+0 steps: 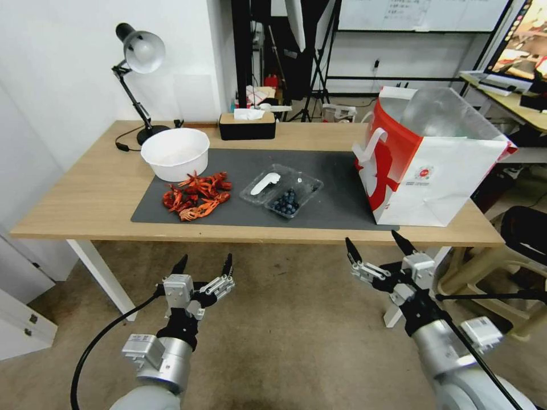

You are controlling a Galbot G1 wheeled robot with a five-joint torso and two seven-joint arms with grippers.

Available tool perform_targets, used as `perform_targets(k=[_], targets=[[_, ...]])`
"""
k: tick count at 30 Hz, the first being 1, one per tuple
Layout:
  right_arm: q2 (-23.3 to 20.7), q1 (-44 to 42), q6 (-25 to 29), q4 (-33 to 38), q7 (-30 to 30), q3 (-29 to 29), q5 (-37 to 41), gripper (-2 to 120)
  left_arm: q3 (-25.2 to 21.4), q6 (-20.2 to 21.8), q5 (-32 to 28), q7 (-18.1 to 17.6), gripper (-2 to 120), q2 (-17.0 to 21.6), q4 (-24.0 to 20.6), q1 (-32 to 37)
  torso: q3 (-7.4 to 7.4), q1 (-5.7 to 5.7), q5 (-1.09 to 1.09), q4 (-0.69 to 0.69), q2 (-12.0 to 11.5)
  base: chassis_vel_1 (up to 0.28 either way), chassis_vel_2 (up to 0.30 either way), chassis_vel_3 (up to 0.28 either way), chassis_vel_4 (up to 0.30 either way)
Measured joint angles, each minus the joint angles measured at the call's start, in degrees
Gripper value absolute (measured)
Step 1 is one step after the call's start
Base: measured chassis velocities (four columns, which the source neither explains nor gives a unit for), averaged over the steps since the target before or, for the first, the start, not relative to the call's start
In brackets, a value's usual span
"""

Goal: Close the takeout container lid, then place the container into the takeout bag.

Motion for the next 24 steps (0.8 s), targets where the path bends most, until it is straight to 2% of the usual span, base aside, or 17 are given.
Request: perform_targets(k=[2,5,10,13,24], targets=[[-1.4,2.1,-0.4,-1.1,0.3,-0.5,1.0,100,-0.2,0.1,0.0,0.0,100,0.0,0.0,-0.1,0.0,0.0,0.0,0.0,0.0,0.0,0.0,0.0,0.0],[-6.2,8.2,-1.0,-5.6,2.4,-2.7,3.6,100,-0.4,0.2,0.0,-0.2,100,0.0,0.6,-0.3,0.0,0.0,-0.01,0.0,0.0,0.0,0.0,0.0,0.0],[-9.3,12.6,-2.3,-9.5,6.9,-5.9,4.3,100,-0.5,0.2,0.2,-0.3,100,-0.5,1.3,-0.7,0.01,0.02,0.0,0.0,0.0,0.0,0.0,0.0,0.0],[-11.3,16.4,-4.4,-12.8,10.4,-10.6,4.0,100,-0.6,0.2,0.5,-0.4,100,-1.0,1.9,-0.8,0.01,0.01,0.0,-0.01,0.0,0.0,0.0,0.0,0.0],[-11.4,29.0,-12.2,-19.6,16.6,-23.4,2.0,100,-1.2,0.1,0.7,-1.4,100,-1.6,2.9,-0.6,0.0,0.01,-0.02,0.0,0.0,0.0,0.0,0.0,0.0]])
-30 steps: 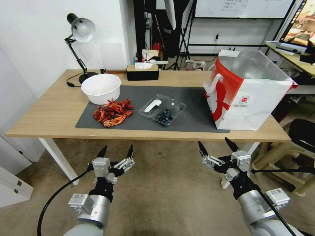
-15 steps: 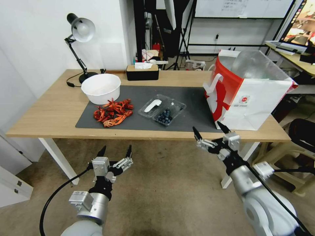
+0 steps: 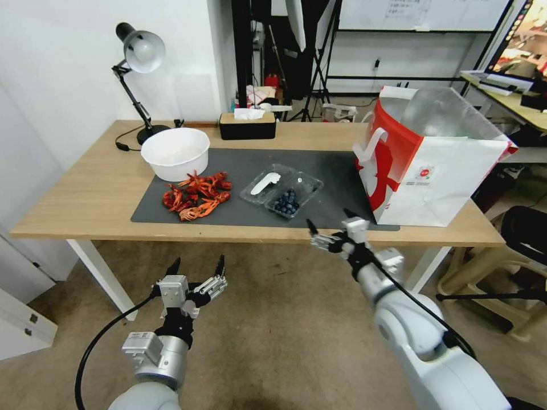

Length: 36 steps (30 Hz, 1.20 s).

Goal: Close the takeout container lid, then place the container into the takeout bag.

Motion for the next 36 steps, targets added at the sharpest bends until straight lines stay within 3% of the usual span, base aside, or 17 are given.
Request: perform_targets(k=[14,36], targets=[[1.7,8.7,-10.0,-4.8,3.0,-7.4,-1.8,100,0.0,-0.2,0.7,-0.3,100,-0.9,0.5,0.0,0.0,-0.01,0.0,0.0,0.0,0.0,0.0,0.0,0.0],[3.0,12.6,-11.8,-9.7,3.5,-9.8,-2.2,100,0.0,-0.6,0.7,-0.8,100,-0.9,1.0,-0.3,0.0,-0.01,0.01,0.0,0.0,0.0,0.0,0.0,0.0]])
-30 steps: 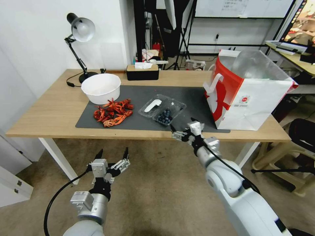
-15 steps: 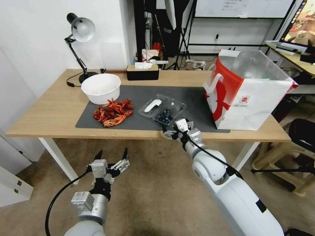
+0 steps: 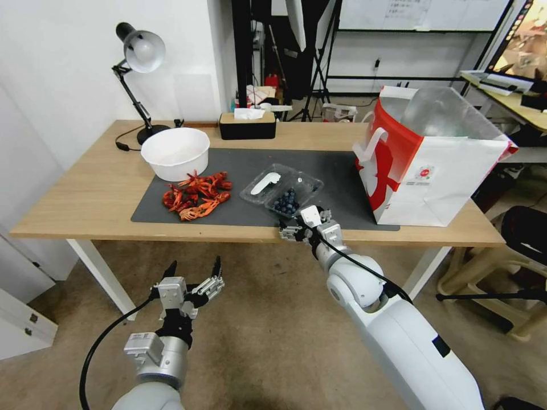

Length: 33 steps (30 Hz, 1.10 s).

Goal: Close the takeout container lid, then place the container into the takeout bag.

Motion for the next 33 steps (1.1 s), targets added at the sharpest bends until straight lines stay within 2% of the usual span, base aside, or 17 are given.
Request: perform_targets(k=[33], targets=[[0.0,0.0,0.5,-1.9,0.6,5.7,1.1,100,0.5,-1.0,-0.1,-0.2,100,0.3,1.5,-0.5,0.0,0.0,0.0,0.0,0.0,0.0,0.0,0.0,0.0]])
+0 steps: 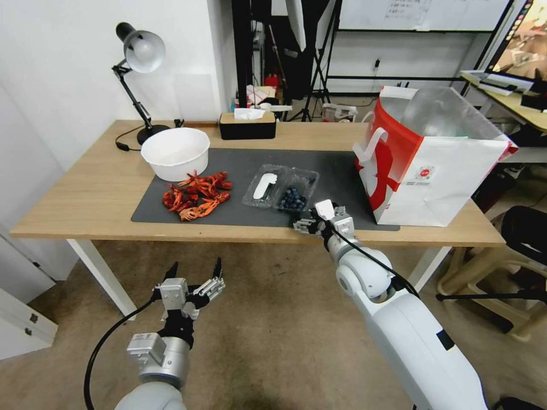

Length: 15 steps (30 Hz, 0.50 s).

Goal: Close the takeout container lid, then place the container into the takeout bag.

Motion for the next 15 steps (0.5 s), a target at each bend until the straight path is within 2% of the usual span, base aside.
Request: perform_targets(k=[15], targets=[[-1.0,0.6,0.0,-1.1,0.3,2.5,1.6,100,0.2,-0.1,0.0,0.0,100,0.1,0.4,-0.2,0.0,0.0,0.0,0.0,0.0,0.0,0.0,0.0,0.0]])
